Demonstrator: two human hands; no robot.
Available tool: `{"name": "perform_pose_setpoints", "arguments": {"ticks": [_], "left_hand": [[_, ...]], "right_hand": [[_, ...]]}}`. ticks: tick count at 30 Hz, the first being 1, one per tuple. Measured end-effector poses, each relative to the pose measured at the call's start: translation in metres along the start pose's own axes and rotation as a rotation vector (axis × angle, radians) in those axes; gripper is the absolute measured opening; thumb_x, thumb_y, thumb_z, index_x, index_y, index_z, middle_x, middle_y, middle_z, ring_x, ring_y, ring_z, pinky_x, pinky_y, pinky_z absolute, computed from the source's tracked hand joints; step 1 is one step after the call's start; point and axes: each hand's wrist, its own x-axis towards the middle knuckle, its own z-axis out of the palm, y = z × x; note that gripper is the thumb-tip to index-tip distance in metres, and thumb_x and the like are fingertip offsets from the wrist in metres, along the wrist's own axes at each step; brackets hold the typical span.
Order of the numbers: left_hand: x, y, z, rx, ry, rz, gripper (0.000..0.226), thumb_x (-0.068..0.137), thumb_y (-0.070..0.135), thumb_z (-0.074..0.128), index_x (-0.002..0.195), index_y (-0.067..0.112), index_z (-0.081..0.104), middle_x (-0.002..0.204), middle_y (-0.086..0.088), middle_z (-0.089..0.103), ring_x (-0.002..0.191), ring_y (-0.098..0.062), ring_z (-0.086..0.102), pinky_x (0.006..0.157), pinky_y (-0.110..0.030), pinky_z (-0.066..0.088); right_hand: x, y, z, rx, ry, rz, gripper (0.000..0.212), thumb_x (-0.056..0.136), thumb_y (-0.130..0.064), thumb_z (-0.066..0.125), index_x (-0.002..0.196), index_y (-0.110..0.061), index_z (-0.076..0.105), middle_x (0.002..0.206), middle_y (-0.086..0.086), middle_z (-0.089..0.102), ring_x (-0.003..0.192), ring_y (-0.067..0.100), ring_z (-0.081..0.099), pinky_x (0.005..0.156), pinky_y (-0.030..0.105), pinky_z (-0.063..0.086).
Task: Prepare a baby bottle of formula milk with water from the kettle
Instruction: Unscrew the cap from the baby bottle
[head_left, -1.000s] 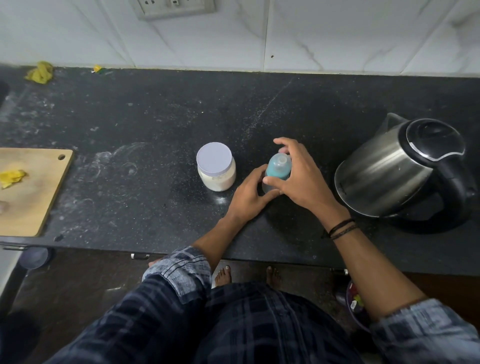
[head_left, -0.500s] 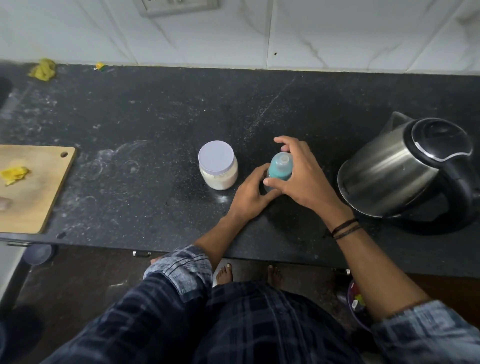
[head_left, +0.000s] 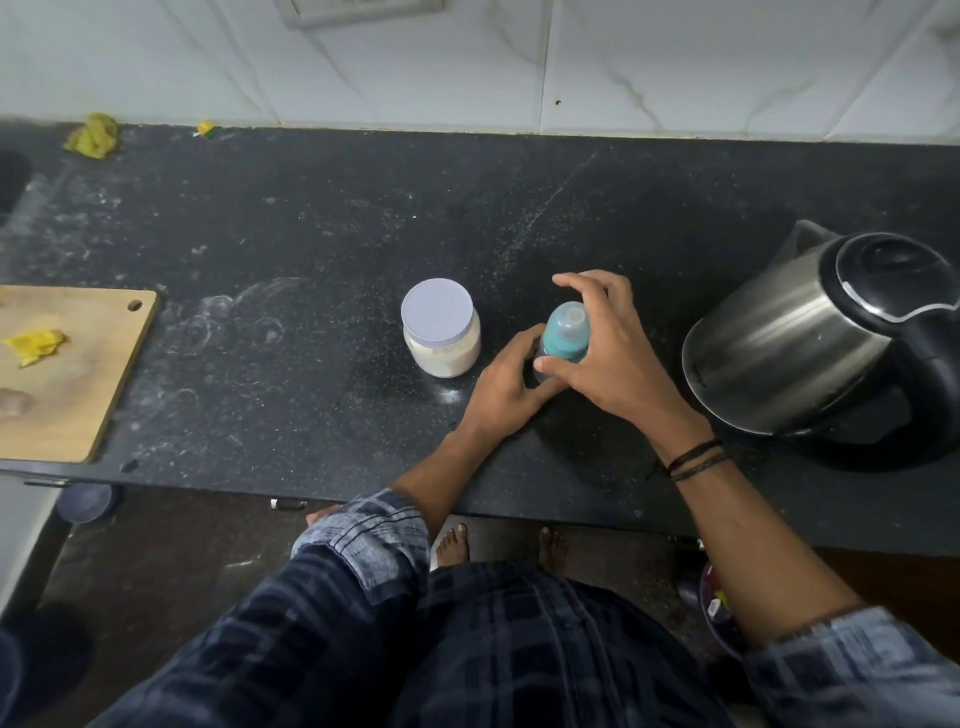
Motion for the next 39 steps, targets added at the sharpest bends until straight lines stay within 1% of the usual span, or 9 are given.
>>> {"name": "perform_pose_setpoints", "arguments": {"ticks": [4,9,14,20,23,27,32,36,39], "left_hand": [[0.0005,-0.0011,0.0002,0.012,0.003,0.004,0.065,0.09,0.056,0.072,0.146,0.039,0.044,0.134,0.035,0.052,0.123,0.002,0.058,0.098,-0.021,0.051],[0.0007,-0.0018,0.0009,0.012,0.019,0.007,0.064,0.09,0.054,0.073,0.145,0.037,0.045,0.134,0.031,0.054,0.122,0.002,0.058,0.095,-0.016,0.048],[0.0006,-0.0006,0.0,0.023,0.01,0.0,0.062,0.089,0.056,0.071,0.144,0.043,0.043,0.131,0.041,0.051,0.121,0.004,0.059,0.094,-0.013,0.048],[0.0001,0.0011,-0.0003,0.018,0.003,-0.014,0.066,0.088,0.062,0.07,0.145,0.04,0.044,0.134,0.033,0.053,0.122,0.006,0.057,0.095,-0.012,0.046],[-0.0007,0.0021,-0.0003,0.014,0.002,-0.021,0.066,0.088,0.06,0.07,0.145,0.039,0.044,0.136,0.028,0.055,0.122,0.006,0.057,0.096,-0.013,0.046],[0.0,0.0032,-0.0012,0.023,0.008,-0.018,0.068,0.088,0.066,0.068,0.145,0.04,0.044,0.137,0.029,0.054,0.123,0.008,0.055,0.096,-0.011,0.044],[0.0004,0.0035,-0.0005,0.023,0.014,-0.018,0.063,0.087,0.061,0.071,0.142,0.044,0.045,0.131,0.041,0.052,0.121,0.005,0.058,0.095,-0.016,0.047],[0.0007,0.0013,0.0,0.02,0.01,-0.014,0.066,0.088,0.061,0.071,0.144,0.04,0.045,0.131,0.041,0.051,0.123,0.004,0.057,0.097,-0.013,0.047],[0.0003,0.0,0.0004,0.015,0.001,-0.016,0.064,0.089,0.053,0.073,0.145,0.039,0.045,0.133,0.035,0.053,0.121,0.002,0.059,0.096,-0.013,0.048]], "right_hand": [[-0.0009,0.002,-0.0001,0.0,-0.013,0.027,0.081,0.082,-0.01,0.083,0.149,-0.034,0.043,0.136,-0.01,0.049,0.127,0.012,0.042,0.103,0.034,0.044],[-0.0004,0.0011,-0.0004,-0.004,0.017,0.004,0.084,0.078,-0.016,0.089,0.149,-0.03,0.045,0.138,-0.007,0.042,0.131,0.015,0.043,0.106,0.033,0.043],[-0.0009,0.0001,-0.0021,0.017,-0.021,-0.001,0.085,0.078,-0.007,0.085,0.149,-0.031,0.043,0.143,-0.005,0.044,0.134,0.017,0.044,0.109,0.036,0.045],[-0.0016,0.0017,-0.0029,0.026,-0.021,0.054,0.089,0.081,-0.01,0.085,0.153,-0.031,0.037,0.135,-0.014,0.043,0.13,0.014,0.042,0.107,0.037,0.043],[-0.0016,0.0025,-0.002,0.019,0.015,0.052,0.094,0.077,-0.015,0.089,0.153,-0.032,0.037,0.142,-0.005,0.041,0.129,0.016,0.039,0.103,0.035,0.039],[0.0013,0.0042,-0.0046,0.014,-0.031,0.093,0.088,0.08,-0.012,0.086,0.152,-0.032,0.038,0.125,-0.011,0.045,0.125,0.012,0.035,0.103,0.036,0.04],[0.0036,0.0028,-0.0053,-0.009,-0.037,0.039,0.094,0.076,-0.016,0.09,0.152,-0.034,0.038,0.136,-0.007,0.043,0.127,0.017,0.038,0.101,0.035,0.038],[0.0033,0.004,-0.0035,0.014,-0.044,0.038,0.088,0.078,-0.008,0.084,0.149,-0.036,0.039,0.129,-0.012,0.046,0.123,0.013,0.04,0.102,0.037,0.045],[0.0035,0.0038,-0.0012,0.01,-0.034,0.017,0.092,0.075,-0.017,0.09,0.15,-0.037,0.039,0.135,-0.012,0.04,0.126,0.013,0.039,0.101,0.03,0.039]]}}
